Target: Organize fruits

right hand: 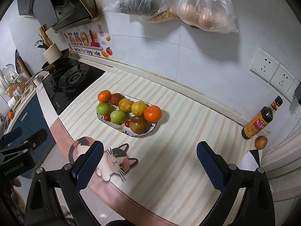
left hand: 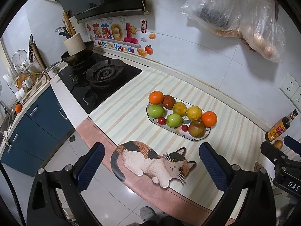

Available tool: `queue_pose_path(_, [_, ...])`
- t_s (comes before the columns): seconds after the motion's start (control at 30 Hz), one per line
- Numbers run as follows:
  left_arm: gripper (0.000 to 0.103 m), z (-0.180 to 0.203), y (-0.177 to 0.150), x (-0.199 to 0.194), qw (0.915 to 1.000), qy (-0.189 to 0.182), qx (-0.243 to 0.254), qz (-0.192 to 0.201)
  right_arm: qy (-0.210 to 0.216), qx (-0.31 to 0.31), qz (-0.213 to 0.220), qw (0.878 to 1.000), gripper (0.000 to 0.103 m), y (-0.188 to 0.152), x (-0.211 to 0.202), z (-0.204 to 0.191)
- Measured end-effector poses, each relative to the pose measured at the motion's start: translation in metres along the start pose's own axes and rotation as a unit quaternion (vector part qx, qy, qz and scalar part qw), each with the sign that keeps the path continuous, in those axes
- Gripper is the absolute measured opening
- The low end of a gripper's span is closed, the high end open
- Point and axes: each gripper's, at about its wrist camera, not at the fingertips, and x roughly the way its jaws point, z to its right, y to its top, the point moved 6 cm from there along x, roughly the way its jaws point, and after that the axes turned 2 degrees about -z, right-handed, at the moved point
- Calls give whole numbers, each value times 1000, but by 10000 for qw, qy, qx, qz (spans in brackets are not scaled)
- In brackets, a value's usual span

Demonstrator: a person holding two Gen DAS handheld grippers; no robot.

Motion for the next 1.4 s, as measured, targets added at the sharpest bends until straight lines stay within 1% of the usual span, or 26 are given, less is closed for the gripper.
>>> queue_pose_path(1.4, [103, 0, -2, -8, 10000, -70, 59, 30, 95, -81, -16, 9999, 101, 0, -3, -10])
